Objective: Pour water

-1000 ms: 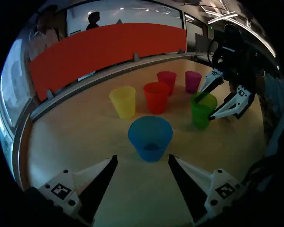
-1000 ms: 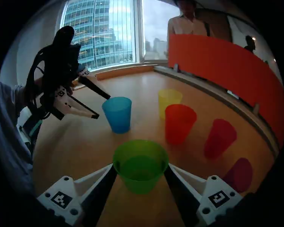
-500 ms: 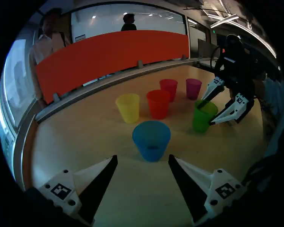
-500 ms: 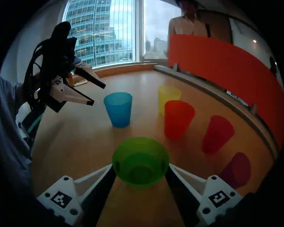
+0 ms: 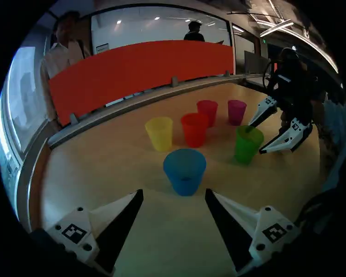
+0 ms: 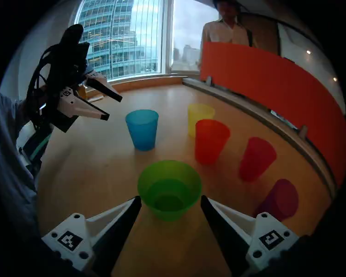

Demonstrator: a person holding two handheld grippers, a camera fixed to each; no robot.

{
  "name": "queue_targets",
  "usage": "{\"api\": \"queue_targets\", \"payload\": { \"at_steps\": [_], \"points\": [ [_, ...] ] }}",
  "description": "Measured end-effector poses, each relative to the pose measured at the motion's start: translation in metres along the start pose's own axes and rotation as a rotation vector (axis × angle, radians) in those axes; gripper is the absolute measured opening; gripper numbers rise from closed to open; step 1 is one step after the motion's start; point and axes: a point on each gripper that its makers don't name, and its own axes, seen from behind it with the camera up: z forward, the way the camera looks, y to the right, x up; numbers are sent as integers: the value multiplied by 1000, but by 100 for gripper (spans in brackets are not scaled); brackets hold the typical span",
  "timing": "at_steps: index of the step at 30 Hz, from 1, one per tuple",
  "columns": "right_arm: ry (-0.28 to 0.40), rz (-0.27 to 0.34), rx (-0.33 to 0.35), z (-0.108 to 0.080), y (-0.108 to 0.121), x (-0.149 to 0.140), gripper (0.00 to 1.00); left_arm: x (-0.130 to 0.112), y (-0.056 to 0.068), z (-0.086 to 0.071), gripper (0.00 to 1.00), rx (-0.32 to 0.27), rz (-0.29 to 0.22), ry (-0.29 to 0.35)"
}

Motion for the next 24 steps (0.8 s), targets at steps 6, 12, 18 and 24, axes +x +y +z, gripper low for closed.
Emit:
{"api": "queue_targets", "payload": {
  "at_steps": [6,12,18,24],
  "points": [
    [-6,16,-51,-36,2,-23,100,-1,-7,-16,100,41,-32,35],
    [20,61,-152,-79,17,-40,100,3,-25,-38,100,108,-92,95],
    [118,120,-277,-120,37,-25,100,29,-50,-67,100,190,-157,192],
    [256,171,-425,-155,60,4,100,60,-69,-90,100,259,-234,320]
  ]
}}
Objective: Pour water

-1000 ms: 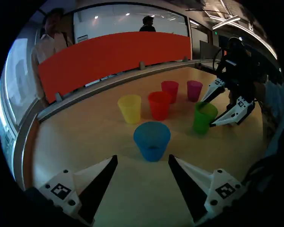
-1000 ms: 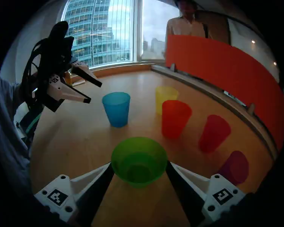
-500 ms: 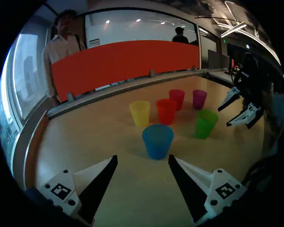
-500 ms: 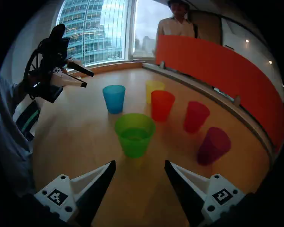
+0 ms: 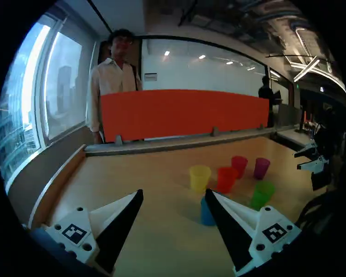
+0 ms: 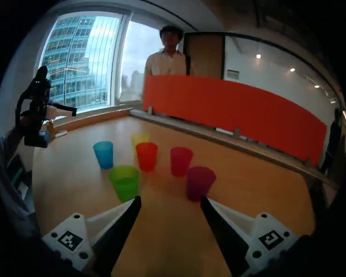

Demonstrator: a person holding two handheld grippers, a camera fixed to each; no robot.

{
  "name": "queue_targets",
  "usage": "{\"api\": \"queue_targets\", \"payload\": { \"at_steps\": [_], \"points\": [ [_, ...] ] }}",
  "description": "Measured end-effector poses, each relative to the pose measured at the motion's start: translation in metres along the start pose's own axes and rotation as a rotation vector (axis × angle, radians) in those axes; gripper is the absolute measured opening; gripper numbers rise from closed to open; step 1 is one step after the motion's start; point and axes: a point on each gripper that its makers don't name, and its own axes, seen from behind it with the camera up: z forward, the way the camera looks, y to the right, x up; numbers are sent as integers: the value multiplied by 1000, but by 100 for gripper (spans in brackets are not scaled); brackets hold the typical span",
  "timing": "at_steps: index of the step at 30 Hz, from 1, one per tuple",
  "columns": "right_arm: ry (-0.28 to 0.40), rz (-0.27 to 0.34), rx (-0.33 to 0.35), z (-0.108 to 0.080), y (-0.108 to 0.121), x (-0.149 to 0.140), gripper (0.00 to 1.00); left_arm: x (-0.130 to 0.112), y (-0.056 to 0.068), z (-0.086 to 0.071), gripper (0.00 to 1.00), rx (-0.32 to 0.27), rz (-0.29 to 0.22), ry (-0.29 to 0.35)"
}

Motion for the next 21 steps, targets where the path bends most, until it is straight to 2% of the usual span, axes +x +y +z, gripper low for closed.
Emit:
{"api": "queue_targets", "payload": {
  "at_steps": [3,10,16,21],
  "points": [
    [75,30,-94,-4,19,17,100,8,3,1,100,27,-30,60],
    [250,126,-321,-18,67,44,100,7,19,13,100,79,-45,150],
    [377,194,-454,-35,96,55,100,3,24,17,100,132,-32,214],
    [427,218,-531,-42,110,56,99,-8,25,24,100,175,-1,229]
  ]
}}
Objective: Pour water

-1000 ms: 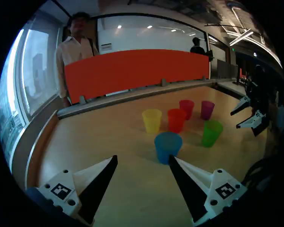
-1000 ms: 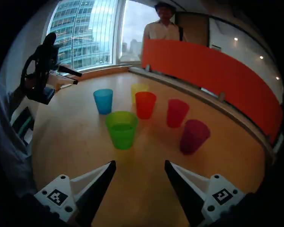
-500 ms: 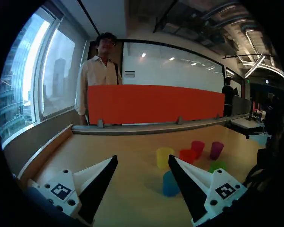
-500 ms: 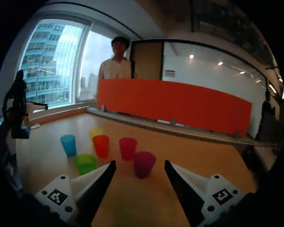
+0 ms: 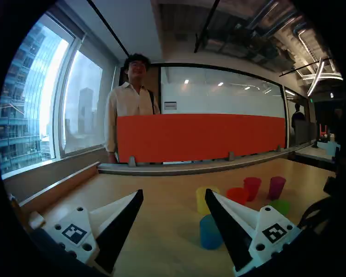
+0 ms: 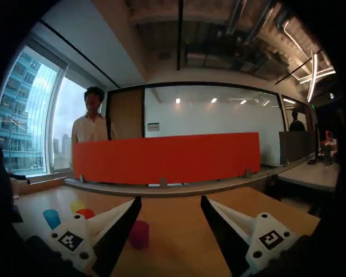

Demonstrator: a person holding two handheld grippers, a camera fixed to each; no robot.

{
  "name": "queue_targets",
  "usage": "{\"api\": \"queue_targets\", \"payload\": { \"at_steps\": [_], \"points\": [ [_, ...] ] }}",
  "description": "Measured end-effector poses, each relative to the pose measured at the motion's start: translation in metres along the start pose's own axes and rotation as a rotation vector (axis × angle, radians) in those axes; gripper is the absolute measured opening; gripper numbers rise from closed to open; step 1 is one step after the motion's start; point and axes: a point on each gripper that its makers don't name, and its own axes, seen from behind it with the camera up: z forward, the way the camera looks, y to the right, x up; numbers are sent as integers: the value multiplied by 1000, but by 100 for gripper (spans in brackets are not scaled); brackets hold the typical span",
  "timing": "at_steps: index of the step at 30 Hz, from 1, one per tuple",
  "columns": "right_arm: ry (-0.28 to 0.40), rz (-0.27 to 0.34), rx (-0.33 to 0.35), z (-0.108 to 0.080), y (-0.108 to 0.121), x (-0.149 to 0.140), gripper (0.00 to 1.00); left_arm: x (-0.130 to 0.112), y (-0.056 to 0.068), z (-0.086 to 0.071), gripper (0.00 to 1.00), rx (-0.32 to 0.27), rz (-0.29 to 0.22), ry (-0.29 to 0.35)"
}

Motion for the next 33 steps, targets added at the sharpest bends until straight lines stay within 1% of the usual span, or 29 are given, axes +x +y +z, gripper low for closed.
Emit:
{"api": "queue_targets", "payload": {
  "at_steps": [3,8,12,15,18,21,27,30,33],
  "points": [
    [3,0,-24,0,2,-4,99,-7,0,3,100,18,30,9],
    [1,3,-42,1,-1,-6,99,-14,-1,11,100,49,77,22],
    [8,2,-49,3,-5,-7,99,-19,-1,16,100,64,89,31],
    [0,-3,-43,4,-9,-12,99,-20,3,20,100,61,82,38],
    [-11,-8,-38,6,-14,-14,99,-20,4,22,100,66,69,45],
    [-13,-7,-34,9,-19,-12,99,-21,2,22,100,77,54,57],
    [-8,-8,-11,12,-31,-6,99,-28,-2,23,100,82,24,56],
    [-6,-8,-14,13,-34,-5,99,-32,-1,22,100,83,6,53],
    [-9,-7,-13,13,-35,-6,99,-35,4,20,100,67,-5,57]
  ]
}}
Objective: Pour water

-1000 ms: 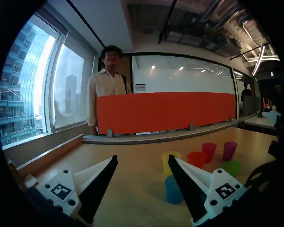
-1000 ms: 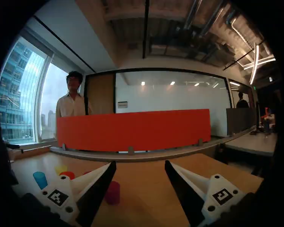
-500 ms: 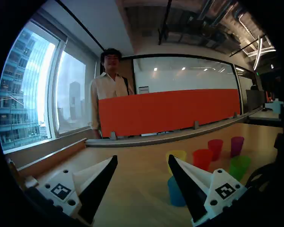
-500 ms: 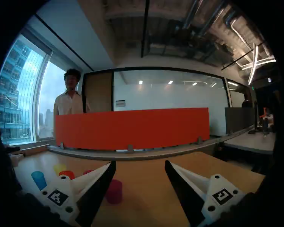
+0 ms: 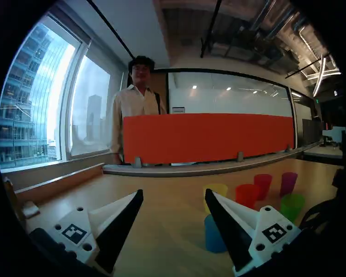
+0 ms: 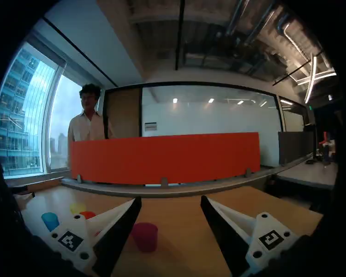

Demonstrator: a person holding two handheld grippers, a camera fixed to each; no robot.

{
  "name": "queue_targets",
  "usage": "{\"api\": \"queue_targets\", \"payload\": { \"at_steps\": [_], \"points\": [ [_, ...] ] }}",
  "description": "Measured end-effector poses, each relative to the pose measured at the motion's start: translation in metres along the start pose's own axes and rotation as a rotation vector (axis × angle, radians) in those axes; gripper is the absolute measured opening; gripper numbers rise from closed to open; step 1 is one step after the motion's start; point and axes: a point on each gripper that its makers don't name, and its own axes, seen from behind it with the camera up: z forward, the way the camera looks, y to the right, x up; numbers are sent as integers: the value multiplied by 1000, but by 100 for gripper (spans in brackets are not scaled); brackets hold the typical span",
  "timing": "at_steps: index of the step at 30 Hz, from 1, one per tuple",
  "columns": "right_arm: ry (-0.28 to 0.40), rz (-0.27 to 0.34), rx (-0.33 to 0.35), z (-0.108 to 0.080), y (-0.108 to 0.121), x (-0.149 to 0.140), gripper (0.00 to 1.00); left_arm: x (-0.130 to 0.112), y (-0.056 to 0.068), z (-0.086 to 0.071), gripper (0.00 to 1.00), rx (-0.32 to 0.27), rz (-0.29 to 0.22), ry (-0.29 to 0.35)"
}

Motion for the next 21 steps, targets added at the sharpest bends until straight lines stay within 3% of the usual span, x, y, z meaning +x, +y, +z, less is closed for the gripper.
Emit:
{"api": "queue_targets", "payload": {
  "at_steps": [11,21],
  "points": [
    [2,4,-14,-1,9,3,99,-12,6,-4,100,-19,-17,-5],
    [8,11,-16,-5,13,5,99,-21,2,-3,100,-18,-23,-27]
  ]
}}
